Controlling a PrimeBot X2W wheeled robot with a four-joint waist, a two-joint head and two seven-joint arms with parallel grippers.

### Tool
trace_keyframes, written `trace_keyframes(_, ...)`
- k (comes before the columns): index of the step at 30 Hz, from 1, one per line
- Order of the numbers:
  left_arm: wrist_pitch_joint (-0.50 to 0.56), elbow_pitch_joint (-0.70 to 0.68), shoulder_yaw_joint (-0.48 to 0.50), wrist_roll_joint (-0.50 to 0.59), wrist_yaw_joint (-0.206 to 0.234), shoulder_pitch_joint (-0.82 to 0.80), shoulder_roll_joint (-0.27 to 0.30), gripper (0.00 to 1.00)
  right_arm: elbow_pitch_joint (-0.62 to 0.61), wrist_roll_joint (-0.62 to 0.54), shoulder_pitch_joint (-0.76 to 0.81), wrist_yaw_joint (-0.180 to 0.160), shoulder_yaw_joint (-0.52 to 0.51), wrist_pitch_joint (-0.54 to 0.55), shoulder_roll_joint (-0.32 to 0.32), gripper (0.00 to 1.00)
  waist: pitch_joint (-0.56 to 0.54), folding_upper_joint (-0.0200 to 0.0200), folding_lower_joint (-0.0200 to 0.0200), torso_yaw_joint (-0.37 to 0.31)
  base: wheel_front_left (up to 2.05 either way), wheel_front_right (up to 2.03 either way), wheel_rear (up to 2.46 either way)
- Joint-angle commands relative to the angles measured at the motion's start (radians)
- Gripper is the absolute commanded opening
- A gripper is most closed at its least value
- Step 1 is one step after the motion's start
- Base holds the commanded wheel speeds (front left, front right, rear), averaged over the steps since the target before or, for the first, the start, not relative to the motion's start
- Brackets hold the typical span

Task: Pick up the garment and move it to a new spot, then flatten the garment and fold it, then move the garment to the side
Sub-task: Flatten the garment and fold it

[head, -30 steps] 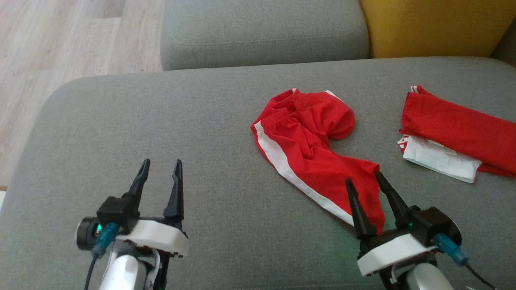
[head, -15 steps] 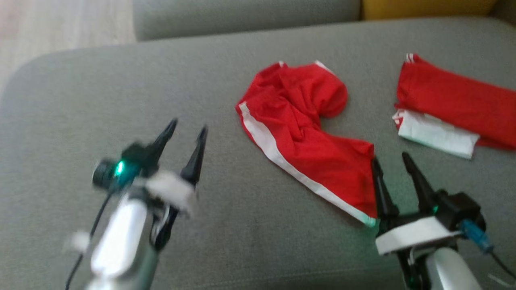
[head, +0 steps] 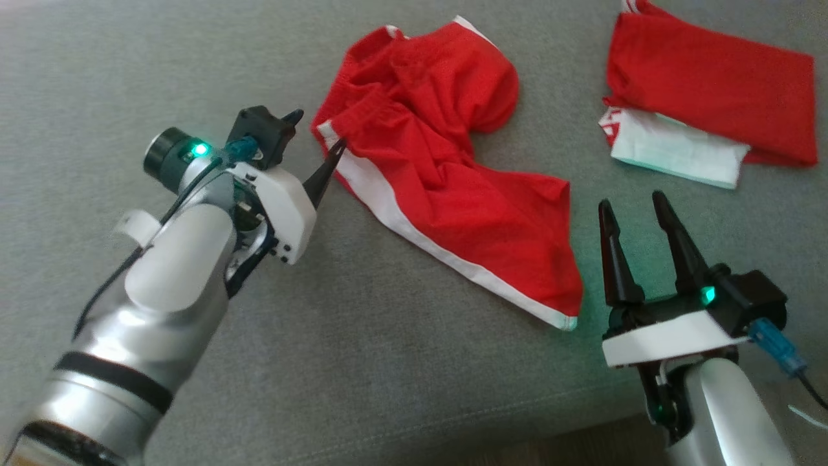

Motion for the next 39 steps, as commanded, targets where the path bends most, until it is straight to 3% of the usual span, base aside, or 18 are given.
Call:
trace_keyframes(1,-0.005,-0.008,-0.016,-0.015,0.002,-0.063,0.052,1.0,-0.036,0.008,-0.036,0.006,0.021,-0.012,-0.002,1.0,0.023,0.0,-0.0002,-0.022,0.0,0.0,0.0)
trace_keyframes(10,-0.04,0.05,-0.216,-0.149,0.001,-0.171,0.122,1.0,-0.034,0.007,-0.044,0.006,0.018,-0.022,-0.002,1.0,0.052,0.0,-0.0002,-0.035,0.0,0.0,0.0)
trace_keyframes(27,-0.083,0.094,-0.455,-0.35,0.001,-0.284,0.156,1.0,0.002,0.02,-0.064,0.006,0.03,-0.031,-0.002,1.0,0.068,0.0,-0.0002,-0.061,0.0,0.0,0.0)
trace_keyframes(28,-0.083,0.095,-0.464,-0.362,0.001,-0.287,0.157,0.58,0.003,0.02,-0.065,0.006,0.031,-0.031,-0.002,1.0,0.068,0.0,-0.0002,-0.063,0.0,0.0,0.0)
trace_keyframes(29,-0.082,0.095,-0.471,-0.378,0.001,-0.29,0.157,0.0,0.005,0.02,-0.066,0.006,0.031,-0.032,-0.002,1.0,0.069,0.0,-0.0002,-0.064,0.0,0.0,0.0)
trace_keyframes(39,-0.065,0.067,-0.523,-0.485,0.001,-0.329,0.19,0.0,0.02,-0.041,-0.069,0.006,0.069,-0.034,-0.002,1.0,0.05,0.0,-0.0002,-0.068,0.0,0.0,0.0)
